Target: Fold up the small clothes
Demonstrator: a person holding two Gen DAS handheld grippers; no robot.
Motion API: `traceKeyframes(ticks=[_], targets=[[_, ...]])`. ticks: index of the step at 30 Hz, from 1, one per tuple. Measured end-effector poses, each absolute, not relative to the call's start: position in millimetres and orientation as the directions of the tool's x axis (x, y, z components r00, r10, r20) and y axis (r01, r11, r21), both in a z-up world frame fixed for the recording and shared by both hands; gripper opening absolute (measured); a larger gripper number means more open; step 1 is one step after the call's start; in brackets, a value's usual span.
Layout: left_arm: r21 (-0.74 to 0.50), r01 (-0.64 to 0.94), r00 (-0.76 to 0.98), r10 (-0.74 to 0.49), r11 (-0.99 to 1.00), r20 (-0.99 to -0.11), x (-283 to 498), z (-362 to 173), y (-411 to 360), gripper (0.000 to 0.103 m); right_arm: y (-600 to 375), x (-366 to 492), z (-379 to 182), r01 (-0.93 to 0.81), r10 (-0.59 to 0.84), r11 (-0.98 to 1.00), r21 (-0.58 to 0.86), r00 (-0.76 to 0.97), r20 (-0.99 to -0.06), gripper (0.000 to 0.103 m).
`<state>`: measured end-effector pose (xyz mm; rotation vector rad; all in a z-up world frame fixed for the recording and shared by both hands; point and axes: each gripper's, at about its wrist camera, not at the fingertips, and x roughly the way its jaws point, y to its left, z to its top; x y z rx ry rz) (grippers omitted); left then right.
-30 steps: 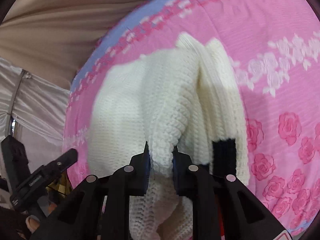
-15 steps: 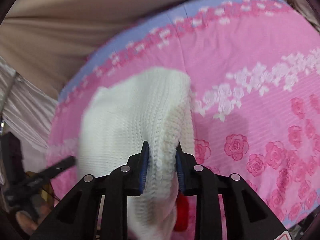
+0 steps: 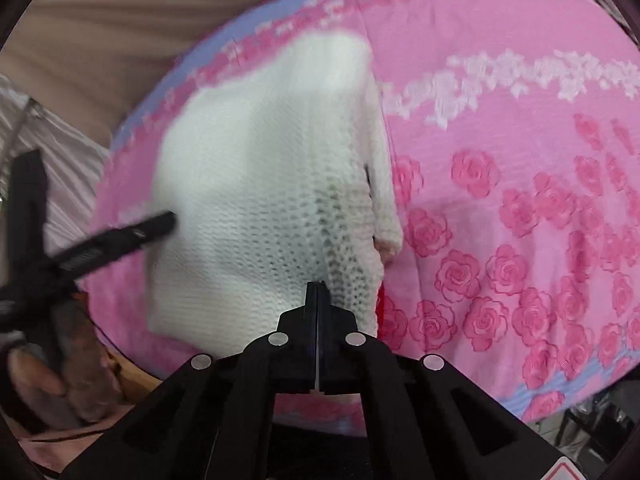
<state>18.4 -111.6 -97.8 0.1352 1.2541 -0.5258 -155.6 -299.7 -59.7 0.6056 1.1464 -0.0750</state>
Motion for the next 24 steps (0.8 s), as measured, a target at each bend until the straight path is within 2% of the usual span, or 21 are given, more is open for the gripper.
traceKeyframes(ticks=[1,4,6,7,10,13,17,21,24], targets=[[-0.17,0.458,0.224,-0.298,0.873,-0.928,17,-96,-112,0.061,-296,-158,-50,0.336,0.241,0.848,0.41,0.445,-0.863,0.005],[-0.166,0.461,0.226,-0.296,0.872,-0.928,16,-97,-111,0.061,-282,-158,-56,0.29,0.22,0.888,0.358,0.416,-0.882,0.006],[-0.17,0.461,0.225,-0.299,0.871,-0.927,16,-96,-111,0.061,-273,-154,-91,0.279,0.178,0.919,0.278,0.335,-0.925,0.0],[-0.172,0.462,0.223,-0.301,0.87,-0.927,16,-97,-112,0.061,-271,-153,-99,0.276,0.174,0.923,0.269,0.325,-0.93,0.0],[-0.149,0.476,0.243,-0.293,0.867,-0.925,13,-92,-112,0.06,-269,-155,-65,0.299,0.135,0.918,0.26,0.38,-0.915,0.0],[-0.135,0.476,0.265,-0.287,0.869,-0.921,13,-87,-108,0.061,-267,-149,-25,0.264,0.125,0.924,0.276,0.473,-0.872,0.005],[-0.126,0.461,0.284,-0.28,0.879,-0.917,14,-81,-99,0.061,-253,-114,1,0.174,0.193,0.929,0.326,0.525,-0.829,0.006],[-0.112,0.412,0.315,-0.256,0.904,-0.914,19,-76,-82,0.061,-231,-71,-24,0.119,0.278,0.92,0.375,0.478,-0.833,0.006],[-0.106,0.336,0.339,-0.226,0.936,-0.913,27,-75,-56,0.061,-215,-49,-64,0.1,0.292,0.929,0.356,0.39,-0.873,0.006]])
